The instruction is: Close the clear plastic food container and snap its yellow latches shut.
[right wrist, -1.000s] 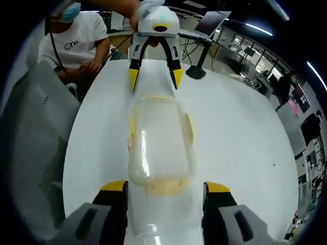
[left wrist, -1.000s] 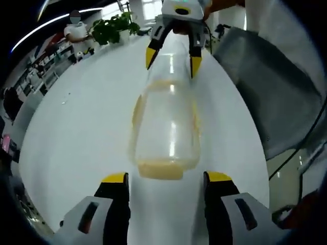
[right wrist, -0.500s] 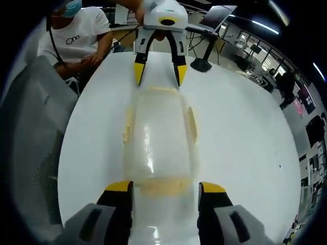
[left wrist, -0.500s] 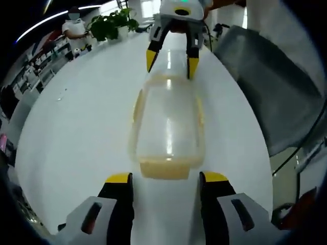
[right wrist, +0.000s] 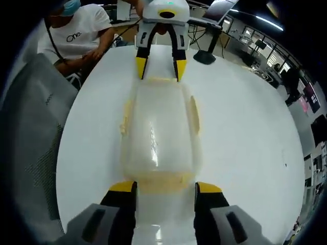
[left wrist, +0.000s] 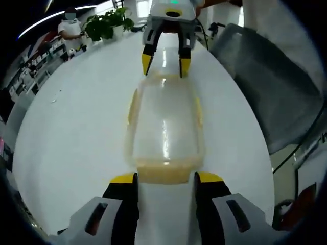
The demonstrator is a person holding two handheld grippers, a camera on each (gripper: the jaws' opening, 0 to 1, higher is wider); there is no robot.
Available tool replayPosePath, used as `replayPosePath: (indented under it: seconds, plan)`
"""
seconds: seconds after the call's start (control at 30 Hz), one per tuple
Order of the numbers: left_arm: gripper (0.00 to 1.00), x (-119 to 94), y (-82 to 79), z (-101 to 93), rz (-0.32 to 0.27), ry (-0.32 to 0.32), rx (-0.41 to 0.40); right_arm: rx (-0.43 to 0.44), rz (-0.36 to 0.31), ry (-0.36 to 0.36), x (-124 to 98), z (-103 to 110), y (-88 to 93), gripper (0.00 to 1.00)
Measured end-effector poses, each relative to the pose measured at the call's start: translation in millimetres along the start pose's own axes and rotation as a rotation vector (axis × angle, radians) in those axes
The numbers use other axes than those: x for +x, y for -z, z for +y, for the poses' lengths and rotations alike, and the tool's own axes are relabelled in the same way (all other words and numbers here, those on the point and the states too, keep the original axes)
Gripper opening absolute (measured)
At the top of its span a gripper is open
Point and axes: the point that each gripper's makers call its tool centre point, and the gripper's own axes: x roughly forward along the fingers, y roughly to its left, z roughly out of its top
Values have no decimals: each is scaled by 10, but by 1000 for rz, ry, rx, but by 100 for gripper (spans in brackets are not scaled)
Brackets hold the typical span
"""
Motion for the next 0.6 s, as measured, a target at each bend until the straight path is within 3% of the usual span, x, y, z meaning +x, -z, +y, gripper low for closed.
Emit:
replayPosePath:
  seconds: [0.23, 0.6]
  plan:
    - [39, 17, 2, 8, 5, 4, 11, -30, -1, -36, 36, 20, -24, 37]
    - [39, 41, -18, -15, 20, 1, 20, -49, 16, -69, 66, 25, -29, 38]
